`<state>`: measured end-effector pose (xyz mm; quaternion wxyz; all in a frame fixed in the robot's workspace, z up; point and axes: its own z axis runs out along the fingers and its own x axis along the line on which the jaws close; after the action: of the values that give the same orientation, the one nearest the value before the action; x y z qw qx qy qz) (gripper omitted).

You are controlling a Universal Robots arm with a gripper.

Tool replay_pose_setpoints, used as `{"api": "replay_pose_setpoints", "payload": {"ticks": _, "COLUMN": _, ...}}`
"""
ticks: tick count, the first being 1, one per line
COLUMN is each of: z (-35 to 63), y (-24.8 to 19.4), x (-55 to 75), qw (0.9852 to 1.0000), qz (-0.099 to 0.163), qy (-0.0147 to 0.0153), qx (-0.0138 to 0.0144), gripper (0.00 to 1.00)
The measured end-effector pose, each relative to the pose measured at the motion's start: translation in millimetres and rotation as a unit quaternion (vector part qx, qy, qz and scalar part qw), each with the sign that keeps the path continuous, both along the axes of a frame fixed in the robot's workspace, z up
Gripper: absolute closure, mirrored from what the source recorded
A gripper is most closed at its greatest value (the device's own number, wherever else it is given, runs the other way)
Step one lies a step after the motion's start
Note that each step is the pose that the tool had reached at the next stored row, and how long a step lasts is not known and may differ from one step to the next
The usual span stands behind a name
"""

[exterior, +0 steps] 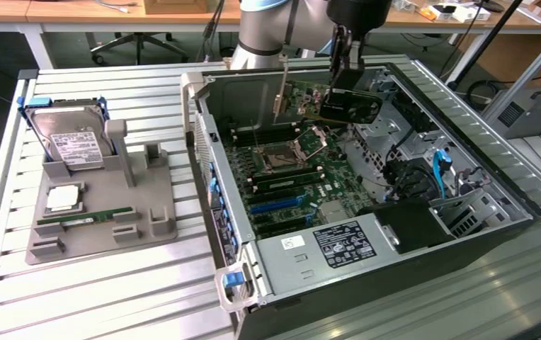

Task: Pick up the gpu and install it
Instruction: 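Insert the gpu into the slot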

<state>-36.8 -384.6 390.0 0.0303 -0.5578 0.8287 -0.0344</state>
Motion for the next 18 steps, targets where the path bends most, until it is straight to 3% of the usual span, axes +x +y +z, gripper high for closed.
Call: {"api": "replay_pose_setpoints", "payload": {"ticks": 18, "z": 0.0, "y": 0.0, "x": 0.0, "qw": 0.9998, "qz": 0.021, "qy": 0.0000, "qx": -0.0015, "gripper": 0.73}}
